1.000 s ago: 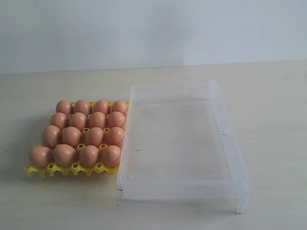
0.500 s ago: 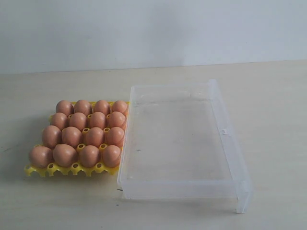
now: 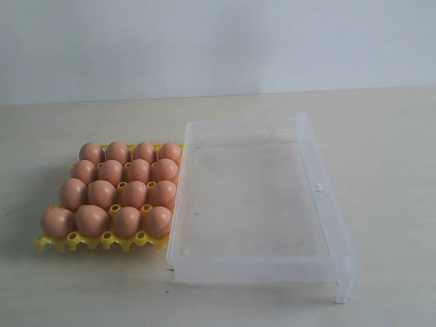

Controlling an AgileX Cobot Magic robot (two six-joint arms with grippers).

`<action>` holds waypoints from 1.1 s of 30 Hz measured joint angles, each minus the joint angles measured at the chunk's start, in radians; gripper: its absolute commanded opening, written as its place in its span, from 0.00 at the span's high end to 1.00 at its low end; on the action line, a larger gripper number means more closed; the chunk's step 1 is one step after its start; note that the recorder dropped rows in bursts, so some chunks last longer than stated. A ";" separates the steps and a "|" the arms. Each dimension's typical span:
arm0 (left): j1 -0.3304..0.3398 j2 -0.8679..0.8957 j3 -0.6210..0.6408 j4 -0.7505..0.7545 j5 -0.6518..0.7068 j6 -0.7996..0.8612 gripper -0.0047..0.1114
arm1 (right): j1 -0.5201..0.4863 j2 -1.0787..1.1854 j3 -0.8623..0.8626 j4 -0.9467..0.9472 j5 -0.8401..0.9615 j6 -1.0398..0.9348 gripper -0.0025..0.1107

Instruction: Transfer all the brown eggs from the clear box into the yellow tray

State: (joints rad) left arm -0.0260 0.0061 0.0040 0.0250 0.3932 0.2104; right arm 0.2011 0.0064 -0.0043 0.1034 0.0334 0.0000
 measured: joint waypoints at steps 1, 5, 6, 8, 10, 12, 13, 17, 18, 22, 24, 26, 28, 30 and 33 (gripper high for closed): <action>0.000 0.000 0.000 0.000 0.000 0.000 0.96 | 0.000 0.000 0.000 0.000 0.000 0.000 0.98; 0.000 0.000 0.000 0.000 0.000 0.000 0.96 | 0.000 0.000 0.000 0.000 0.000 0.000 0.98; 0.000 0.000 0.000 0.000 0.000 0.000 0.96 | 0.000 0.000 0.000 0.000 0.000 0.000 0.98; 0.000 0.000 0.000 0.000 0.000 0.000 0.96 | 0.000 0.000 0.000 0.000 0.000 0.000 0.98; 0.000 0.000 0.000 0.000 0.000 0.000 0.96 | 0.000 0.000 0.000 0.000 0.000 0.000 0.98; 0.000 0.000 0.000 0.000 0.000 0.000 0.96 | 0.000 0.000 0.000 0.000 0.000 0.000 0.98; 0.000 0.000 0.000 0.000 0.000 0.000 0.96 | 0.000 0.000 0.000 0.000 0.000 0.000 0.98; 0.000 0.000 0.000 0.000 0.000 0.000 0.96 | 0.000 0.000 0.000 0.000 0.000 0.000 0.98; 0.000 0.000 0.000 0.000 0.000 0.000 0.96 | 0.000 0.000 0.000 0.000 0.000 0.000 0.98; 0.000 0.000 0.000 0.000 0.000 0.000 0.96 | -0.012 0.000 0.000 0.000 0.000 0.000 0.98; 0.000 0.000 0.000 0.000 0.000 0.000 0.96 | -0.027 0.000 0.000 0.000 0.000 0.000 0.98; 0.000 0.000 0.000 0.000 0.000 0.000 0.96 | -0.042 0.000 0.000 0.000 0.000 0.000 0.98; 0.000 0.000 0.000 0.000 0.000 0.000 0.96 | -0.057 0.000 0.000 0.000 0.000 0.000 0.98; 0.000 0.000 0.000 0.000 0.000 0.000 0.96 | -0.070 0.000 0.000 0.000 0.000 0.000 0.98; 0.000 0.000 0.000 0.000 0.000 0.000 0.96 | -0.086 0.000 0.000 0.000 0.000 0.000 0.98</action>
State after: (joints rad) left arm -0.0260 0.0061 0.0040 0.0250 0.3932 0.2104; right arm 0.1152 0.0064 -0.0043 0.1034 0.0334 0.0000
